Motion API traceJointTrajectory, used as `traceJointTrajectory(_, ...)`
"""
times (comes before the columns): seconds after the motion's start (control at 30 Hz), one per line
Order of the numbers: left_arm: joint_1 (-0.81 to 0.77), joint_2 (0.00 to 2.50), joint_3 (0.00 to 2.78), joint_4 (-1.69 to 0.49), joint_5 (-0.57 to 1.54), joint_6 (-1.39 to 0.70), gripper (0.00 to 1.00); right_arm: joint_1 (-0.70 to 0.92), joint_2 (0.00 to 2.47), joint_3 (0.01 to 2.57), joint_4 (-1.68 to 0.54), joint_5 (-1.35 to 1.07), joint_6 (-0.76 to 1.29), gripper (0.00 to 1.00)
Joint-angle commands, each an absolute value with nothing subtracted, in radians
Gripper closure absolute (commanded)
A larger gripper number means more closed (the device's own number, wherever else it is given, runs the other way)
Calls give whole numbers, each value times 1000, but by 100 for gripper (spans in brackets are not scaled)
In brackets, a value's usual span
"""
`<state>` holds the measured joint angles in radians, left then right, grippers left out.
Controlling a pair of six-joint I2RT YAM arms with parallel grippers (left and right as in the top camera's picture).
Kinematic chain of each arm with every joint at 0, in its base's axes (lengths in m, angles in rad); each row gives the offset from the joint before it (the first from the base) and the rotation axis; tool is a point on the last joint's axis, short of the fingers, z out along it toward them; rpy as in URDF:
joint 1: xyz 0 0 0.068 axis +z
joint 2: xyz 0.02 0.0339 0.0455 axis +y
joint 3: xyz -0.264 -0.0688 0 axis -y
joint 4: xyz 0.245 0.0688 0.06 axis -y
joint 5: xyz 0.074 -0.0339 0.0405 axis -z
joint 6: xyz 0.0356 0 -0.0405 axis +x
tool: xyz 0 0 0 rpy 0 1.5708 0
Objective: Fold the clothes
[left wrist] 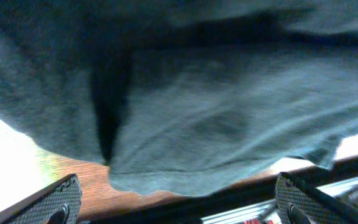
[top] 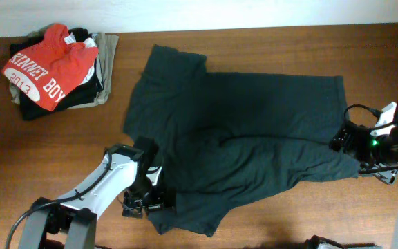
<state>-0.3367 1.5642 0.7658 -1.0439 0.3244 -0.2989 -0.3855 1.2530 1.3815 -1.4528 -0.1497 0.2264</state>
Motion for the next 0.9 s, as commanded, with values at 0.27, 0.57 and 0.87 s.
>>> traceJointTrajectory(0.27, -337, 1544, 703, -966, 344, -321, 17, -387, 1259, 1378, -1424, -138, 188, 2)
traceJointTrajectory(0.57, -337, 1454, 709, -1010, 310, -321, 31, -387, 1259, 1378, -1423, -138, 191, 1)
traceJointTrajectory(0.87, -337, 1458, 704, -997, 290, -320, 30, -387, 1259, 1378, -1422, -146, 191, 1)
